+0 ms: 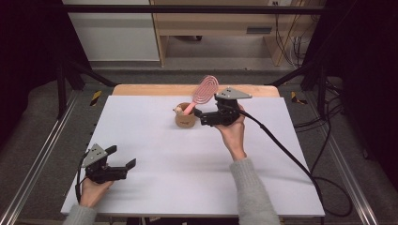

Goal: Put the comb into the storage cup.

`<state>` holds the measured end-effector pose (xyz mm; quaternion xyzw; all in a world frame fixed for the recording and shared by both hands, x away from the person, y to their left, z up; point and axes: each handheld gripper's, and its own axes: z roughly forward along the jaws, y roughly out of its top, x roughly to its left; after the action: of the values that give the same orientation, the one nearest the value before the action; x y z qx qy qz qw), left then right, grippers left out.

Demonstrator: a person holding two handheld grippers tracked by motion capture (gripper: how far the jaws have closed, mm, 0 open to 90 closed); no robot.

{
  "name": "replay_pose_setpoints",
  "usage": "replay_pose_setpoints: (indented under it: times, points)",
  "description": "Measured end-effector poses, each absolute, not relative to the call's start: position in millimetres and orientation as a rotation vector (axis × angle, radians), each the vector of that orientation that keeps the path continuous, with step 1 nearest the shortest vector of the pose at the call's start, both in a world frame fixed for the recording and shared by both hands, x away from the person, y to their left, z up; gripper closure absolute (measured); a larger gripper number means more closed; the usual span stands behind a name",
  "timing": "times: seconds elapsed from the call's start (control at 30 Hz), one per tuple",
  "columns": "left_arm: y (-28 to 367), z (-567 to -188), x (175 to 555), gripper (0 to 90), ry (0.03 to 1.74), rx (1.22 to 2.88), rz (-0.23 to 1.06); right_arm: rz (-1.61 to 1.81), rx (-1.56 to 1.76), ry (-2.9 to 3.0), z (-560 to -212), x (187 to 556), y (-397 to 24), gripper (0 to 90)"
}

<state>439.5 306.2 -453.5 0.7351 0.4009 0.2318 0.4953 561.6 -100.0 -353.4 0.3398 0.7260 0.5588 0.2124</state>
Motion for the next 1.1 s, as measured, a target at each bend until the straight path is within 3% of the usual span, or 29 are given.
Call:
replay_pose_setpoints:
  times: [0.67,1.1]
  points:
    - [305.9,-454.4,439.8,2.4,0.972,1.784,0.566,1.62,0.889,2.024,-359.9,521.0,-141.3,0.4]
    - [304.9,-454.8,439.9,2.5,0.97,1.787,0.566,1.615,0.895,2.028,-381.5,498.7,-178.9,1.0]
